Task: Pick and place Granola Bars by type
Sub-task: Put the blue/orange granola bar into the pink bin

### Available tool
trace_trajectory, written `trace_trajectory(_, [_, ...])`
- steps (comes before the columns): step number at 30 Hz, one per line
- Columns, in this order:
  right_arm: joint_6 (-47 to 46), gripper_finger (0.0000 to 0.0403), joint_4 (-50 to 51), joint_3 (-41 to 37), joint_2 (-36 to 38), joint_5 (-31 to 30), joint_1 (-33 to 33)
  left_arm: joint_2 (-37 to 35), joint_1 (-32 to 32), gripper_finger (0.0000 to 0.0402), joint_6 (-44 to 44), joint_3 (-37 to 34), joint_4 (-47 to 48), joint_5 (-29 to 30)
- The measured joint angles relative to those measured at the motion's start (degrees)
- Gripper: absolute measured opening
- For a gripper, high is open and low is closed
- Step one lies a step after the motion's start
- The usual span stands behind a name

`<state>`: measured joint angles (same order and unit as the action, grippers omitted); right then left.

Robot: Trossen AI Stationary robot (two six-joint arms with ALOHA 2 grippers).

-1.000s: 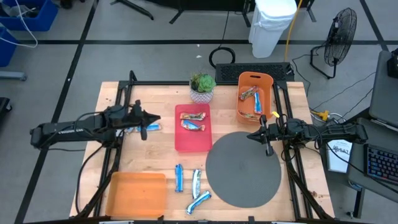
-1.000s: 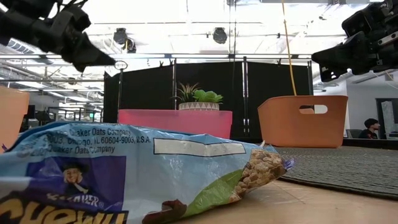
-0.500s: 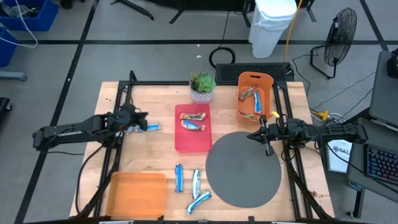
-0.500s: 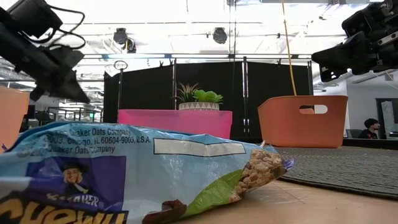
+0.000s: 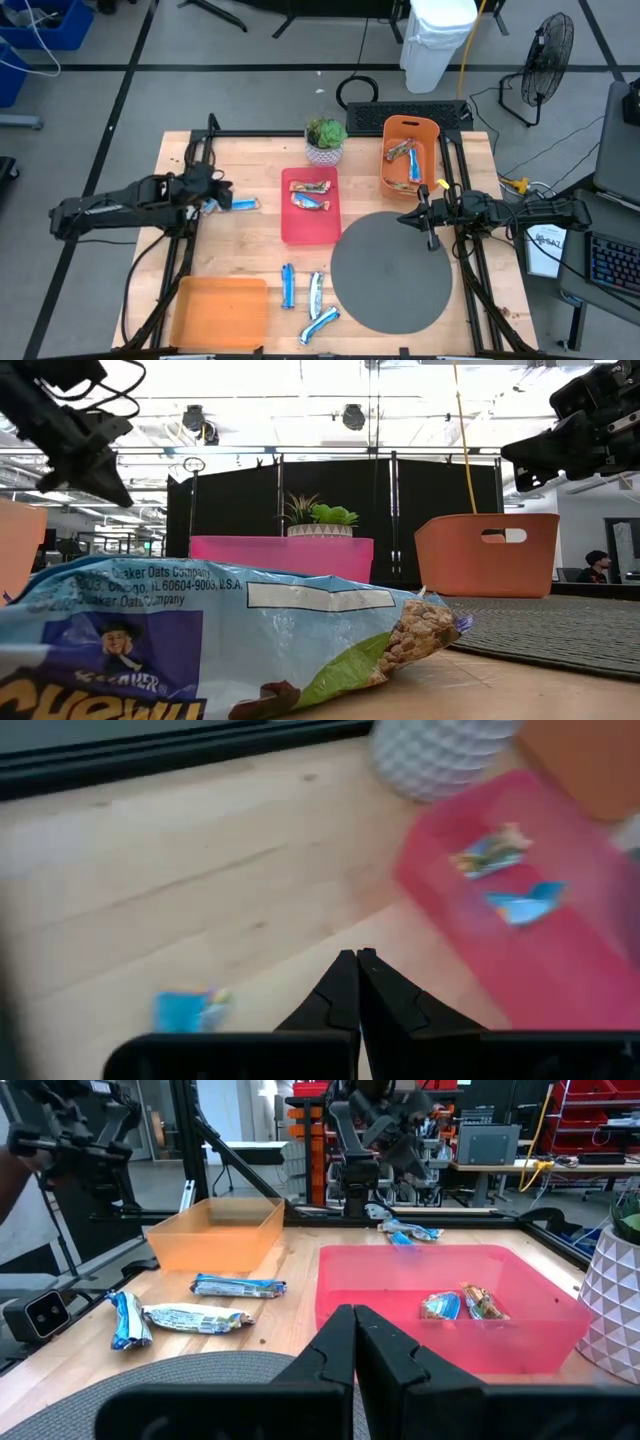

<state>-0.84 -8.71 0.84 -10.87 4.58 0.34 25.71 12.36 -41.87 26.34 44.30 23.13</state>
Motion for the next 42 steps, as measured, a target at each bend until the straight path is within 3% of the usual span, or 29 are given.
trace_trajectory(5, [0.0, 0.0, 0.0, 0.0, 0.0, 0.0, 0.0, 9.3, 0.0, 0.0006, -6.6, 8.2, 13.5, 0.6])
trace_trajectory(10, [0.0, 0.0, 0.0, 0.0, 0.0, 0.0, 0.0, 20.4, 0.3, 0.0005, -11.0, 13.2, 23.2, -4.2])
trace_trajectory(14, [0.0, 0.0, 0.0, 0.0, 0.0, 0.0, 0.0, 28.1, 1.9, 0.0008, -9.9, 13.7, 23.4, -8.1])
trace_trajectory(27, [0.0, 0.0, 0.0, 0.0, 0.0, 0.0, 0.0, 46.3, 10.9, 0.0005, -5.1, 13.5, 21.2, -6.6])
trace_trajectory(42, [0.0, 0.0, 0.0, 0.0, 0.0, 0.0, 0.0, 52.0, 18.2, 0.0109, 3.2, 13.5, 17.8, -5.4])
